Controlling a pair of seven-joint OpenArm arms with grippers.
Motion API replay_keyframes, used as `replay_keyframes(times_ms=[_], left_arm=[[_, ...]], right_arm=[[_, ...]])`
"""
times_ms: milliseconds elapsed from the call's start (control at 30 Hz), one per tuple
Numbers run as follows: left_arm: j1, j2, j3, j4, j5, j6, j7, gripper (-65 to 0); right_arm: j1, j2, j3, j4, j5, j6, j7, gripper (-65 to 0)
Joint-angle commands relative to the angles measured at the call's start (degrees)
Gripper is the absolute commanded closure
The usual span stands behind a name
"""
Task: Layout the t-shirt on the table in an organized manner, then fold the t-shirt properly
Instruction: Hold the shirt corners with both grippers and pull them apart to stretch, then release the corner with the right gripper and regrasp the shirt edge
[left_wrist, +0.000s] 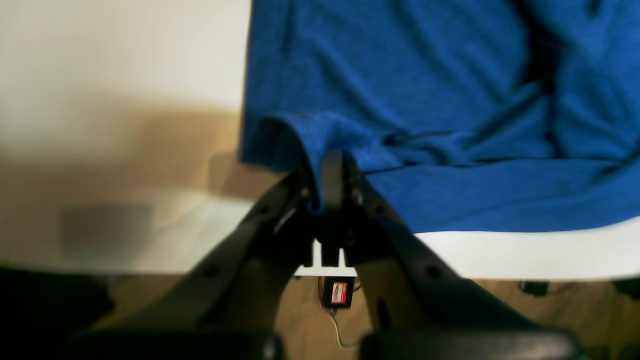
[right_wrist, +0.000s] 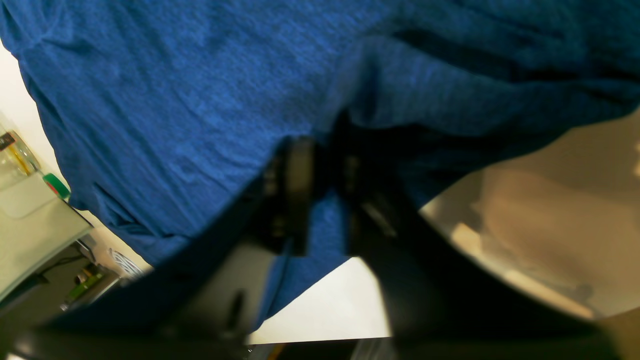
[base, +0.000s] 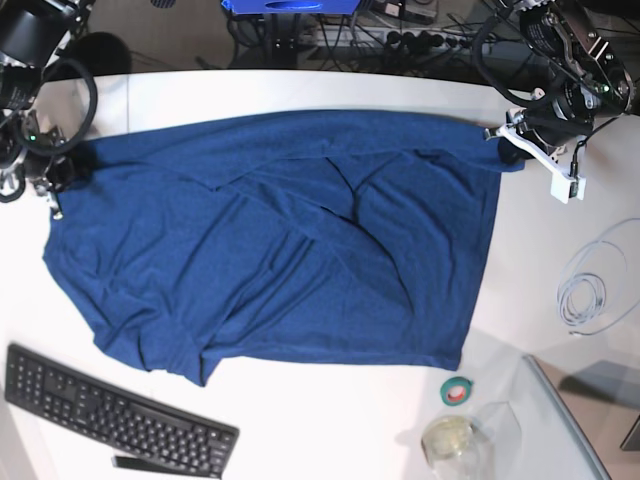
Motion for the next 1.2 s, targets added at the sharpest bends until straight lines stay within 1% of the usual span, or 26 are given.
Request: replay_keyframes(times_ms=[0, 100, 167, 200, 300, 333, 367, 467, 500, 633, 667, 733, 833, 867, 900, 933, 1000, 1067, 1100, 1167], left_arm=[[-0.45, -0.55, -0.15, 0.96, -0.38, -0.03, -0.84, 0.0], [-0.62, -0.55, -0.15, 1.22, -0.46, -0.03, -0.84, 0.0], [-0.71, -0.64, -0.15, 1.31, -0.46, -0.03, -0.84, 0.0], [-0.71, -0.64, -0.15, 1.31, -0.46, -0.03, -0.84, 0.0], [-0.71, -0.64, -0.15, 1.31, -0.46, -0.03, -0.84, 0.0], [-0.71, -0.64, -0.33, 1.31, -0.46, -0.03, -0.84, -2.1], [-0.71, -0.55, -0.94, 1.31, -0.55, -0.03, -0.93, -7.2], [-2.03, -0.55, -2.62, 1.31, -0.55, -0.03, -0.93, -18.6], [-2.47, -0.55, -3.58, 1.22, -0.55, -0.03, -0.93, -21.9], [-4.41, -0.55, -6.22, 1.22, -0.55, -0.29, -0.93, -30.4], [-4.84, -0.55, -6.84, 1.22, -0.55, -0.29, -0.93, -31.6], [-5.2, -0.55, -7.45, 1.57, -0.55, -0.38, -0.93, -32.4], [-4.58, -0.55, -9.03, 4.21, -0.64, -0.99, -0.93, -32.1], [-3.79, -0.55, -9.82, 4.91, -0.64, -2.4, -0.93, -31.8], [-2.56, -0.82, -10.7, 5.27, -0.64, -4.6, -0.93, -31.6], [-1.68, -0.9, -11.41, 5.27, -0.64, -5.52, -0.93, -31.4], [0.43, -2.13, -12.2, 5.0, -0.46, -5.52, -0.93, -31.4], [3.33, -2.49, -12.2, 3.86, -0.46, -5.52, -2.16, -31.4], [5.18, -2.57, -12.02, 3.16, -0.11, -5.52, -4.8, -31.4], [9.31, -2.66, -9.12, 1.49, 1.38, -5.52, -12.8, -31.4]], right_arm=[[-0.09, 0.96, 0.22, 1.94, 1.07, 0.0, 0.32, -18.0], [-1.94, 0.61, 0.31, 6.6, 1.16, 0.0, 0.59, -31.8], [-3.34, 0.61, 0.31, 10.47, 1.16, 0.0, 1.47, -38.3], [-4.05, 0.52, 0.31, 12.23, 1.16, 0.0, 2.43, -39.5], [-6.16, 0.17, 0.31, 16.63, 1.16, 0.18, 4.89, -39.6], [-6.86, 0.17, 0.31, 18.12, 1.16, 0.27, 5.69, -39.6], [-7.83, -0.01, 0.31, 19.26, 1.16, 0.27, 6.65, -39.6], [-9.85, -0.62, -0.3, 21.64, 1.16, 0.71, 9.38, -39.8], [-10.55, -0.62, -0.3, 22.43, 1.16, 2.47, 9.73, -39.8], [-12.49, -1.41, -0.39, 25.24, 0.9, 14.69, 9.64, -39.8], [-13.02, -1.5, -0.48, 25.68, 0.9, 17.06, 9.64, -39.8], [-13.89, -1.32, -2.33, 26.12, 0.81, 20.66, 9.82, -39.8], [-15.21, 0.43, -6.9, 26.38, 0.81, 24.97, 10.17, -39.6], [-15.56, 0.87, -8.3, 26.74, 0.81, 25.59, 10.26, -39.6], [-16.09, 1.05, -9.62, 27.17, 0.81, 25.67, 10.7, -39.6], [-16.53, 1.05, -10.68, 27.7, 0.72, 25.67, 11.75, -39.6], [-18.03, 2.19, -12.96, 28.49, 0.72, 25.76, 14.74, -39.6], [-19.43, 4.39, -17.27, 28.76, 0.72, 25.76, 18.35, -39.6], [-20.4, 6.06, -19.91, 28.76, 0.72, 25.76, 20.63, -39.6], [-21.37, 9.84, -26.41, 28.76, 0.63, 25.76, 24.59, -39.6]])
